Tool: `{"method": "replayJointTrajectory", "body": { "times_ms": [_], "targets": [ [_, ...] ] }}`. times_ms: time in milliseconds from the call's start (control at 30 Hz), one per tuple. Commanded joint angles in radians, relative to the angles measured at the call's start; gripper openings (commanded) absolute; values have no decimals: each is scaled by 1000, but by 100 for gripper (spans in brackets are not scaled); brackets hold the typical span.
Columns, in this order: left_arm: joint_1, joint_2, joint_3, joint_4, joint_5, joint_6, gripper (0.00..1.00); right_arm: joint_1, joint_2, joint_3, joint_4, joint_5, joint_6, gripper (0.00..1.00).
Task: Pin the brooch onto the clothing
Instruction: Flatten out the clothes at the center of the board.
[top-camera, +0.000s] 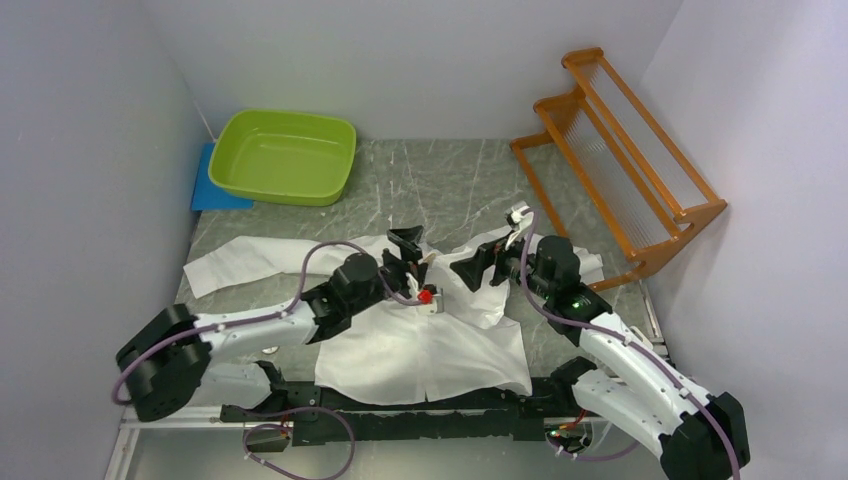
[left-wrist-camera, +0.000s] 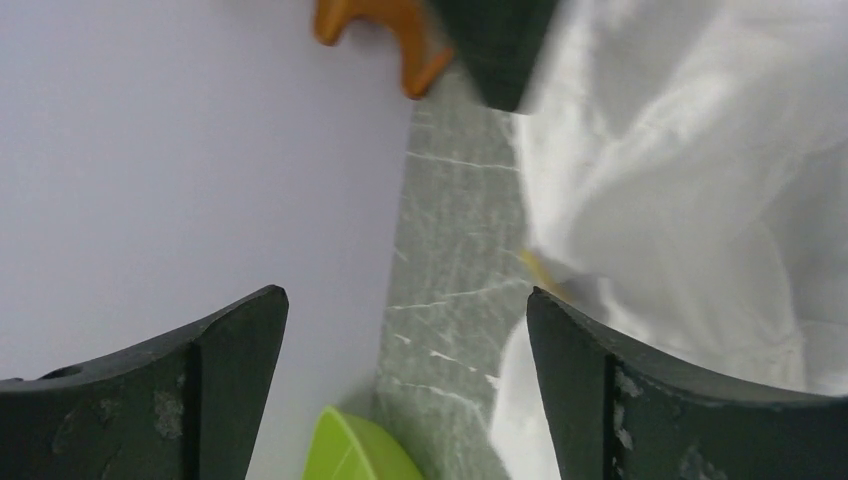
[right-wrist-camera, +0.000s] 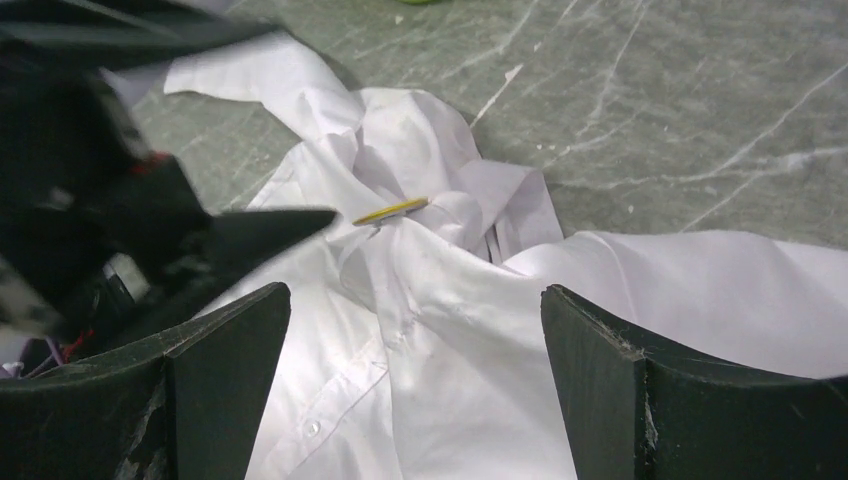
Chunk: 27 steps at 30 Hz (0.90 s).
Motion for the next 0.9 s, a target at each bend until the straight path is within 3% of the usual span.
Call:
{"method": "replayJointTrajectory", "body": {
  "times_ms": [0, 133, 233, 433, 700, 867],
  "targets": [
    [-7, -158, 3, -31, -73, -24, 94, -3, 28, 38, -35, 4, 14, 100],
    [-5, -293, 0, -170, -99, -198, 94, -4, 25, -1, -3, 29, 55, 100],
    [-6, -389, -4, -267, -139, -425, 94, -3, 18, -28, 20, 35, 76, 100],
    [-6, -519, -10, -511, -286, -943, 94, -4, 7, -69, 37, 74, 113, 100],
    [-5, -578, -7, -920, -553, -1675, 95, -6, -31, -137, 57, 109, 159, 100],
    [-1, -585, -24, -940, -491, -1776, 95, -6, -81, -155, 35, 159, 169, 100]
  ]
}}
